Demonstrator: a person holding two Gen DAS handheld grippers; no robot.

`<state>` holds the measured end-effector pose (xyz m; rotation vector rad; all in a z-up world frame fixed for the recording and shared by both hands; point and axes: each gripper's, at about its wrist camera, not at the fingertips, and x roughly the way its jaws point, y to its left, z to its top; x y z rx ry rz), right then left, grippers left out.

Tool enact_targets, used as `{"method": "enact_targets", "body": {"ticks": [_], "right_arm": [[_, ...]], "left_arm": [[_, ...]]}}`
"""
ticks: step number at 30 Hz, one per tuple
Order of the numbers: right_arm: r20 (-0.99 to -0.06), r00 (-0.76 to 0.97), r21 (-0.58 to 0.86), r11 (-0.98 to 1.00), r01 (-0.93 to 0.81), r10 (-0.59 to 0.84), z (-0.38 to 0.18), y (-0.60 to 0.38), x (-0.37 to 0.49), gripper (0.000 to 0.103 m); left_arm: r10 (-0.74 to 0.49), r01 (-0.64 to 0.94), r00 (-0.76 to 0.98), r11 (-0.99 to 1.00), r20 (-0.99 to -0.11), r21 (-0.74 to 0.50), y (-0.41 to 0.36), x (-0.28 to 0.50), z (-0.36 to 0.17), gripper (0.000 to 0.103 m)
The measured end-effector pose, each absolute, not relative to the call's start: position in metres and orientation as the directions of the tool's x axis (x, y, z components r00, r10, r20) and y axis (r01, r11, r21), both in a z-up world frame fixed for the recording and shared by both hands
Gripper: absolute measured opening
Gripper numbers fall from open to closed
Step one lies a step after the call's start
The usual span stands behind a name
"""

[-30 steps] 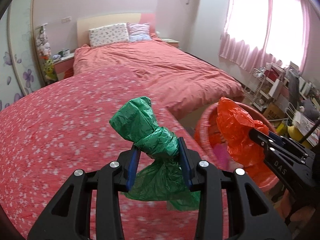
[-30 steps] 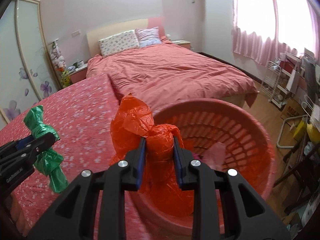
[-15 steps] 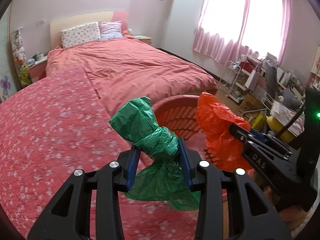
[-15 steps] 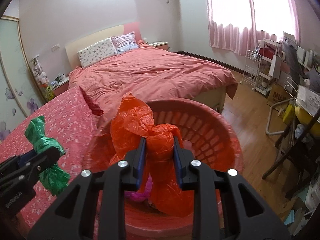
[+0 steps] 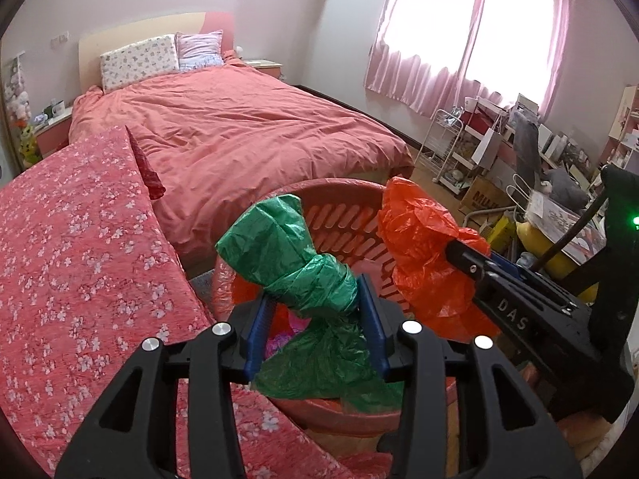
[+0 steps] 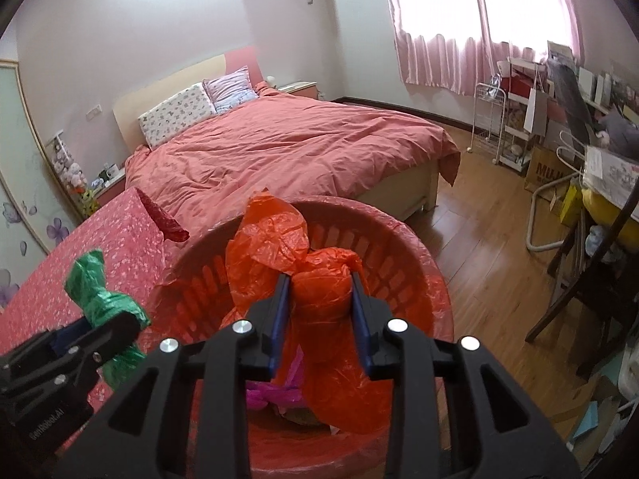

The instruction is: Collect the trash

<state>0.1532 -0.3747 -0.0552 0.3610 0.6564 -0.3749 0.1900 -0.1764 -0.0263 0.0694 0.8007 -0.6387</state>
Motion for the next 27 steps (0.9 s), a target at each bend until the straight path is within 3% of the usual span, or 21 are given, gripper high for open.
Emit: {"method": "enact_targets", "body": {"ticks": [4,11,18,24,27], "right_arm": [[-0.641,0.738,0.219,0.872,0.439,-0.211,-0.055,-0.377,0.151,0.047],[-0.625,0.745,0.202,0.874,0.442,-0.232,-0.048,-0.375,0.139,0.059],[-0.541,0.793,0.14,0.9,0.412,-0.279,-0.02,-0.348,0.096,0.078],[-0.456,0.833,0.091,0.915,0.394,-0.313,-0.001,-0.309,0.052,0.097],[-0.408,0.848,0.068,0.915,0.397,-0.338,0.005,-0.288,0.025,0.099]], "left_arm": [[-0.494,0.548,0.518,0.818,-0.698,-0.173,-0.177,0.191,-0.029,0.048],[-0.457,0.5,0.544,0.85,-0.703,-0.165,-0.157,0.188,-0.028,0.05],[-0.408,0.446,0.645,0.888,-0.646,-0.115,-0.108,0.156,-0.005,0.058],[-0.339,0.356,0.732,0.93,-0.591,-0.091,-0.066,0.116,0.012,0.07],[-0.288,0.301,0.783,0.951,-0.552,-0.069,-0.046,0.089,0.02,0.082]]}}
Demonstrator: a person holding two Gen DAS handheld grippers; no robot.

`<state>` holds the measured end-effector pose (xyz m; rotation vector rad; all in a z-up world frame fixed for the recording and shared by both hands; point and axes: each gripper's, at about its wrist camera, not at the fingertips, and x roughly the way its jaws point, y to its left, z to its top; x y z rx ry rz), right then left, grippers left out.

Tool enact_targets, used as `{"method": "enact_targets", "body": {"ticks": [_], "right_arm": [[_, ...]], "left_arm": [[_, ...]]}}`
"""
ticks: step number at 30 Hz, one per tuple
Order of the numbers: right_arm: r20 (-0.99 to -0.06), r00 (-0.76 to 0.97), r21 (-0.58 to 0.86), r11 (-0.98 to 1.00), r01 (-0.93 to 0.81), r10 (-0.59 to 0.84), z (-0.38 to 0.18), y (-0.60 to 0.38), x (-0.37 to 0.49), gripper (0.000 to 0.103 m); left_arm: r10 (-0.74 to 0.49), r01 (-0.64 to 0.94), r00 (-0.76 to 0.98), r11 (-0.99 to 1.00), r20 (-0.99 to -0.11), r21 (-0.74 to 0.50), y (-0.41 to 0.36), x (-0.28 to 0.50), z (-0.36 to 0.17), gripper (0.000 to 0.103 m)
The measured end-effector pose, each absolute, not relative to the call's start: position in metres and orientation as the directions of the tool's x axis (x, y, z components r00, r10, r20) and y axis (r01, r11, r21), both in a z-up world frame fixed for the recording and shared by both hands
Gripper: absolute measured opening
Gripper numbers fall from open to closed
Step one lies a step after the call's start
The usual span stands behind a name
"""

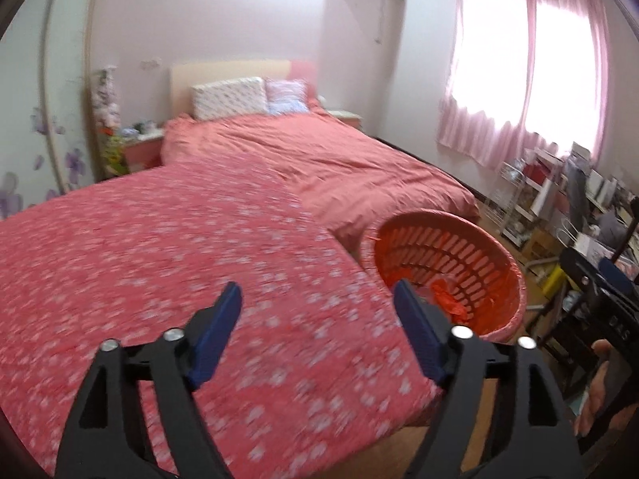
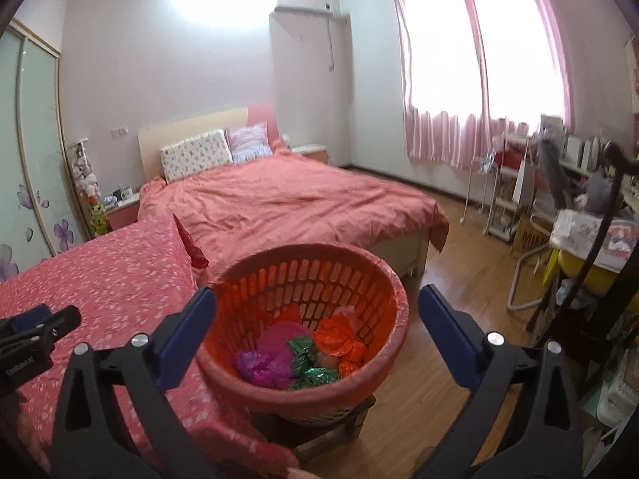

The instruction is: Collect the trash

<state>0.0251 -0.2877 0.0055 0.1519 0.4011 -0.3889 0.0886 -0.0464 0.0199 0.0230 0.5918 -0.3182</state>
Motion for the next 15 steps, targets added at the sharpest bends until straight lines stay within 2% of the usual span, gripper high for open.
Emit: {"method": "enact_targets", "body": {"ticks": [7,10,15], "right_arm": [[-0.359,0.863,0.017,0.922,0.387,-0.356,0.012,-0.246,-0.024,0.099],[-0.33,0.873,0.024,0.921,0.388,-0.359,0.013,-0.232,-0.045,0.099],[-0.349,0.87,0.003,0.927,0.374,-0.35,0.012,-0.215,-0.061,0.099]], "left_arm": [[-0.178,0.183,0.857,0.982,-0.484,-0.038,-0.017,0.037,0.031,0.1],[-0.121,0.13,0.879,0.991,-0.461,-0.012,-0.011,0.02,0.032,0.101],[-0.034,0.04,0.895,0.999,-0.444,0.004,0.0,-0.004,0.027,0.101]]}}
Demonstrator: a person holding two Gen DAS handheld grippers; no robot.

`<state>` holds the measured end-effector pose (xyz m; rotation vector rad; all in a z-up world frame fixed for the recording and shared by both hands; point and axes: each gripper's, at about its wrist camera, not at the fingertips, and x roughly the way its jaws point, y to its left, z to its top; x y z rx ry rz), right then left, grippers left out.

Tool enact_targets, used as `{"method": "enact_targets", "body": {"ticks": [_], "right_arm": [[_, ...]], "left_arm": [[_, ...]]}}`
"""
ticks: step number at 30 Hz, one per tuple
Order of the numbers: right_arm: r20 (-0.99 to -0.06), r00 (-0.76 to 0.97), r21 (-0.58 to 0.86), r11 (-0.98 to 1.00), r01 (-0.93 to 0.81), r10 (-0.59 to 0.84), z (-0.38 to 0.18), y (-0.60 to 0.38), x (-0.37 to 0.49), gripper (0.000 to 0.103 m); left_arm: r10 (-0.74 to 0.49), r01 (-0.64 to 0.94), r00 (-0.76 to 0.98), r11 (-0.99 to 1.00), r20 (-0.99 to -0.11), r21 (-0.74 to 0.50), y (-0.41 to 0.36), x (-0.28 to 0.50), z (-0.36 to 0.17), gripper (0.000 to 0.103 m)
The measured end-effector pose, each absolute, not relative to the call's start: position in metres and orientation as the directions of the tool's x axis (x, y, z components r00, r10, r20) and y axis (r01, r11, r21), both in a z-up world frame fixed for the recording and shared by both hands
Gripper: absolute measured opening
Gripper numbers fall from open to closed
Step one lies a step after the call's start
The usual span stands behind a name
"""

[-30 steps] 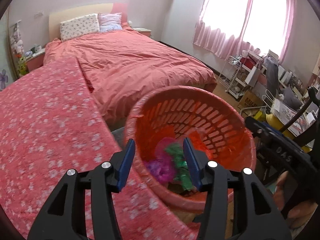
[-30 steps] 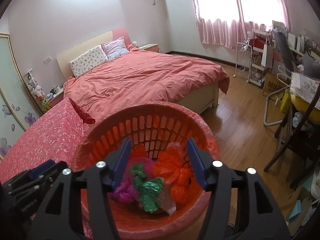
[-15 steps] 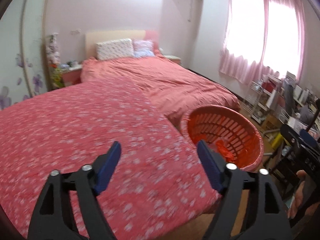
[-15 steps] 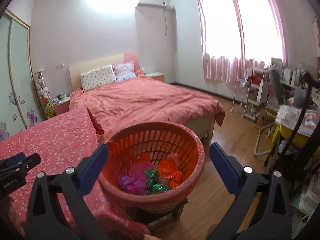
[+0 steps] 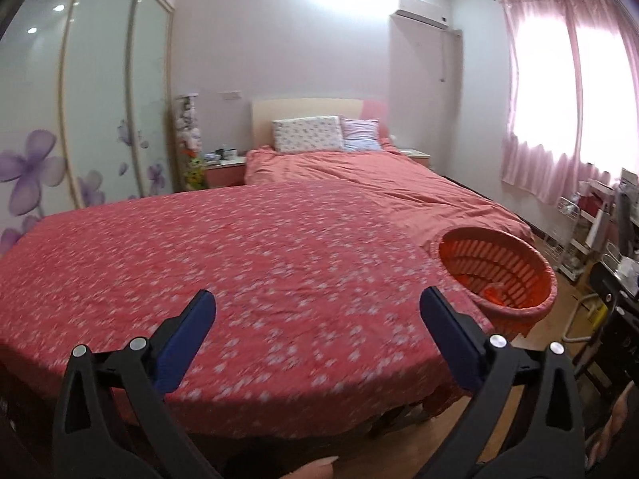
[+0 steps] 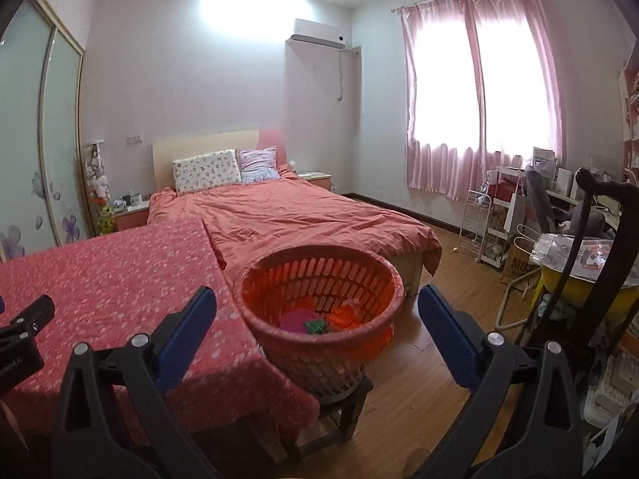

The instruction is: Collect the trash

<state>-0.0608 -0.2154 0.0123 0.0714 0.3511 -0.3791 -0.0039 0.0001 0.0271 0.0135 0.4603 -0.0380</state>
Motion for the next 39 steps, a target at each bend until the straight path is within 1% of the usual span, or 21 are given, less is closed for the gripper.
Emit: {"method": "enact_targets", "body": {"ticks": [4,14,29,39], "right_arm": [[-0.377,0.86,-0.022,0.932,0.362,-0.343,0.008,-0.204,-0.064,0.099],[-0.444,0.829,-0.044,0.932,0.359,-0.34,-0.006,-0.192,-0.061,0.099],[-0.465,0.807,-0.05,0.922,0.385,-0.362,-0.011,-0.199,-0.058,0.099],[-0.467,0.808,-0.048,0.922,0.384,-0.361,-0.012,-0.2,-0.059,0.099]], "left_arm": [[0.016,-0.017,0.9,1.0,-0.436,0.002,0.009,-0.016,0.021,0.101],[0.031,-0.057,0.877,0.998,-0.48,-0.041,0.025,-0.024,0.008,0.101],[0.014,-0.054,0.858,0.997,-0.514,-0.063,0.025,-0.024,0.002,0.101],[0.003,-0.039,0.857,0.997,-0.516,-0.059,0.022,-0.026,0.003,0.101]]}}
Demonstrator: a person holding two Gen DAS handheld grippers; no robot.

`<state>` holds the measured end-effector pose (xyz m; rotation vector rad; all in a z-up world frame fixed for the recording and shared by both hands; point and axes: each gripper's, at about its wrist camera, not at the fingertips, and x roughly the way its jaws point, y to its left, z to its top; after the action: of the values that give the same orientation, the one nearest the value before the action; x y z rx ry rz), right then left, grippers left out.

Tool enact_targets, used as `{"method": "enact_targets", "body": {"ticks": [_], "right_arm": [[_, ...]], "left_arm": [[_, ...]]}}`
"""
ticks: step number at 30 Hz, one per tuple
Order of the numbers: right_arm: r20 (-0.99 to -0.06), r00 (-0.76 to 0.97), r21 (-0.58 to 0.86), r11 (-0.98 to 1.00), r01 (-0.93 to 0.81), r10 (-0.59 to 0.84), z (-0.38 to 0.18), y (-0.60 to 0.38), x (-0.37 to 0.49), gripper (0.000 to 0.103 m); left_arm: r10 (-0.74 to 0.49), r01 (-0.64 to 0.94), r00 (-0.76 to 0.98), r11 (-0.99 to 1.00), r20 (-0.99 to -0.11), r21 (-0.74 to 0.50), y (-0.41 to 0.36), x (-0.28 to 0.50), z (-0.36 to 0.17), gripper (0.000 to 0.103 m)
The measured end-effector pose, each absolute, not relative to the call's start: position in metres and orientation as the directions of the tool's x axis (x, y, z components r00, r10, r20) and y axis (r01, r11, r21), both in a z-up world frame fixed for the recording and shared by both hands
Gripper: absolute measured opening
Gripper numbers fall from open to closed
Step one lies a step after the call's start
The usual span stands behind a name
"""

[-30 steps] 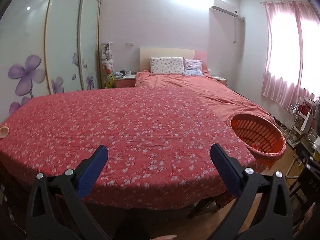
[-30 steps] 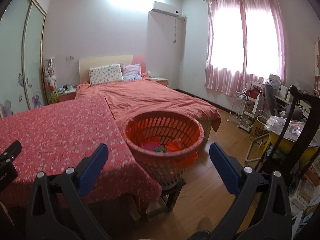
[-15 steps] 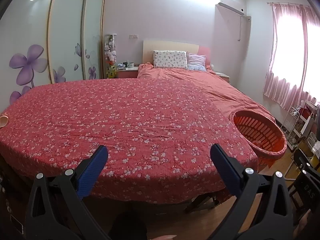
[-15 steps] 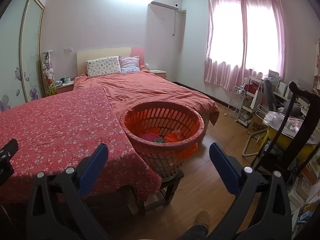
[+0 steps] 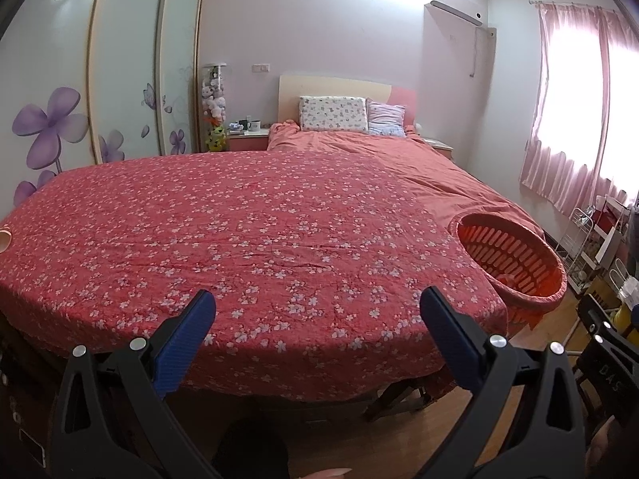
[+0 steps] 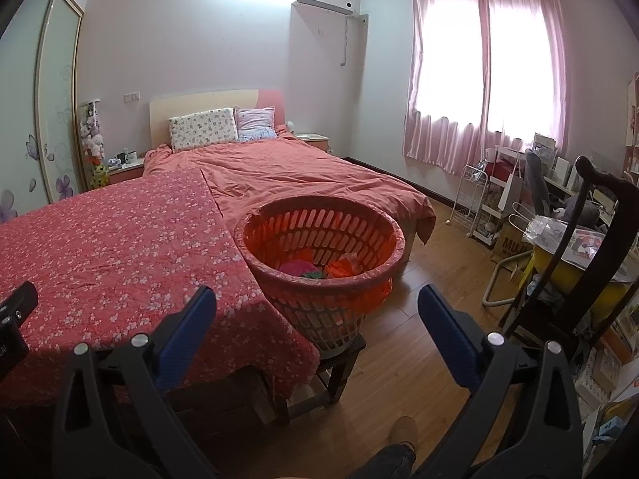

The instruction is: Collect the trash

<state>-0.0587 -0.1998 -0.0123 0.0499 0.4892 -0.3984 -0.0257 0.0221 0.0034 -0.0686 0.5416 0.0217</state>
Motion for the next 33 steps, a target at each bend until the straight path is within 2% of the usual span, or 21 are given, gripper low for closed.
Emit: {"method": "enact_targets", "body": {"ticks": [33], "right_arm": [[-0.475,0.803,-0.048,0.922,0.385,-0.36,-0.0184,-0.1986,-0.0574,0.099]], "left_arm": [[-0.008,-0.029,0.856,0.998,-0.516,-0.064,0.0172,-0.0261,0.0038,0.101]]}}
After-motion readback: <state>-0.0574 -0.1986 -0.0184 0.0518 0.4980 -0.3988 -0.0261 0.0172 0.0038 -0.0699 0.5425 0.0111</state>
